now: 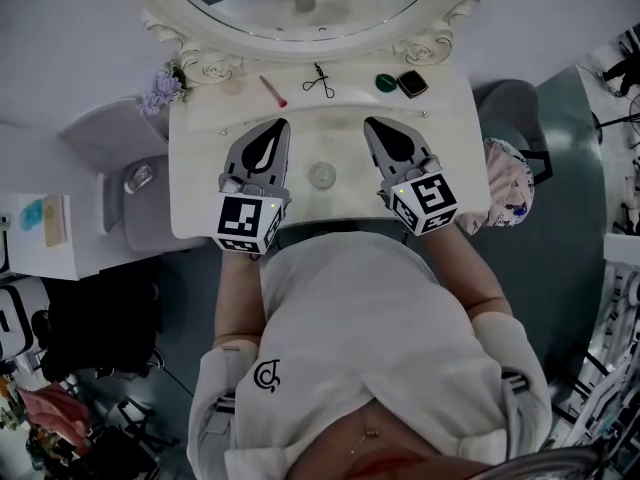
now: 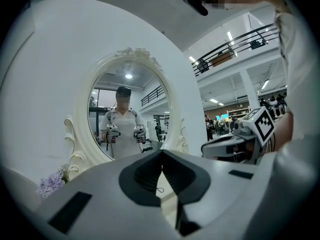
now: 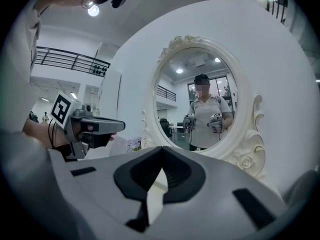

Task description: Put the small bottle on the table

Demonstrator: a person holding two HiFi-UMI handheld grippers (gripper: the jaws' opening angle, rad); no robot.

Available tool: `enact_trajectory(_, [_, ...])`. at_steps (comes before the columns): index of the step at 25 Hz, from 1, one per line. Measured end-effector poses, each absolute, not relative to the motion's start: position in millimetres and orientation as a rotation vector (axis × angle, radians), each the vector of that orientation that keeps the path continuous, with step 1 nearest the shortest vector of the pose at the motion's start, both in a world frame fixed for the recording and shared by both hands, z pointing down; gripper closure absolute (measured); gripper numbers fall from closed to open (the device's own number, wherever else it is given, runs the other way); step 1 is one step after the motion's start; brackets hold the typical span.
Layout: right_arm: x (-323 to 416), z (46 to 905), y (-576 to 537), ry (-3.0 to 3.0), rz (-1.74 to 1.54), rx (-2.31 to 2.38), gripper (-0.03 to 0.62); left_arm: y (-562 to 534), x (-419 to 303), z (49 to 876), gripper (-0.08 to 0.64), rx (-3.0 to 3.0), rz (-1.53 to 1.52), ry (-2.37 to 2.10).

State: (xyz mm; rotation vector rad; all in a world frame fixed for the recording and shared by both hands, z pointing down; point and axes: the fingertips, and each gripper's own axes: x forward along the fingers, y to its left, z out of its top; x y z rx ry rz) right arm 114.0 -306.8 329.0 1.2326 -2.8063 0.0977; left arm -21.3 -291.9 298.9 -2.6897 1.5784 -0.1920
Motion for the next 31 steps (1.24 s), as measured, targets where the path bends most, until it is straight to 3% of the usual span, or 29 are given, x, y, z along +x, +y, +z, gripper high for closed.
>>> enact_trajectory(31, [113,314,-279,-2.87,0.045,1.276,0.589,-266,-17,306,0.546,-2.68,-0.202,1.576])
